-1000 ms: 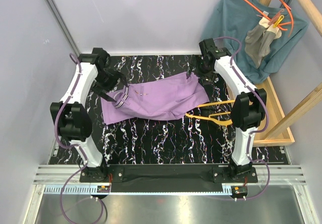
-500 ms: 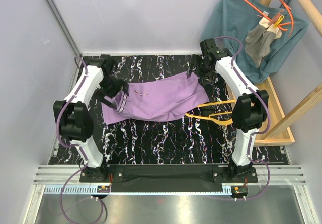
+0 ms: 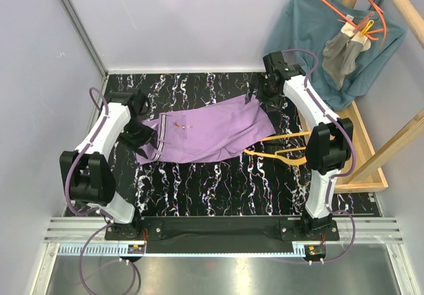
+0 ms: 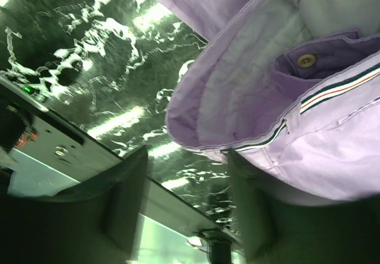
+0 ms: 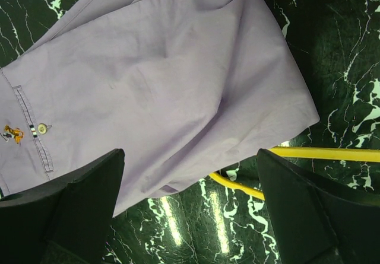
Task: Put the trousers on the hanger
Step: Fold the trousers at the center of the board.
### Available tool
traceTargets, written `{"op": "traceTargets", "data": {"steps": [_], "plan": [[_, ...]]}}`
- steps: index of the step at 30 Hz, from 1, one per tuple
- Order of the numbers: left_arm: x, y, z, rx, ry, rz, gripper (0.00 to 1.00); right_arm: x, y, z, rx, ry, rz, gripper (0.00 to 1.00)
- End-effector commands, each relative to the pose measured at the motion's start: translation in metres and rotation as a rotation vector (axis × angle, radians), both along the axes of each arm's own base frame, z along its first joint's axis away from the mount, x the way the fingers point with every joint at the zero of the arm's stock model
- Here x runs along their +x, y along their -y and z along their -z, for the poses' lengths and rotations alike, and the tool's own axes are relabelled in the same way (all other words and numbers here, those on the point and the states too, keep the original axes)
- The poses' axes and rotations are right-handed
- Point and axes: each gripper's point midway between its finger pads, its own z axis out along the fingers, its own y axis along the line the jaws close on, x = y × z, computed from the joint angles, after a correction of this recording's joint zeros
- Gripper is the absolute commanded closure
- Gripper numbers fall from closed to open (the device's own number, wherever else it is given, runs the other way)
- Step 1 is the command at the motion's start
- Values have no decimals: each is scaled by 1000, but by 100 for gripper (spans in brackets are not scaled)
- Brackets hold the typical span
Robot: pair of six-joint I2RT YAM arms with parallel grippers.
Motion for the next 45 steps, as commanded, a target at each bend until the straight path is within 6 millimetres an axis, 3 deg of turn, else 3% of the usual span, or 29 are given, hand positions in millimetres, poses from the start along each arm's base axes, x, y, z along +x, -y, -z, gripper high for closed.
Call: {"op": "traceTargets", "data": {"steps": [1,3,5,7,9,14,15,18,21,26,33,37,41,45], "plan": [[-14,-16,-13,75,-29,40,49,2,-5,-18,32,47,-5,0],[-15,-19,-17,86,3,53,54,2,-4,-18,30,48,-4,0],[-22,-21,-11,87,12,76,50,3,-3,-20,28,53,-4,0],[-12,-21,-13,68,109,97,15,3,-3,-21,24,58,-6,0],[2,-16,-12,14,204,168,1,3,-2,-20,20,56,-8,0],[27,-12,-24,-79,374,254,1,2,-1,-20,12,56,-12,0],[38,-19,-22,-87,412,245,1,3,0,-21,6,61,-12,0],[52,-12,-12,-183,438,287,1,3,1,-21,1,61,-14,0],[61,-11,7,-222,376,320,1,4,1,-22,-4,64,-18,0],[70,-13,14,-223,350,357,1,6,3,-25,-16,76,-21,0],[95,-8,24,-258,444,400,1,6,3,-18,-17,57,-20,0],[99,-6,18,-278,523,414,1,6,5,-18,-33,59,-20,0],[95,-6,34,-310,438,406,1,7,5,-19,-32,60,-22,0],[91,-10,37,-289,419,398,1,9,5,-19,-37,61,-24,0]]}}
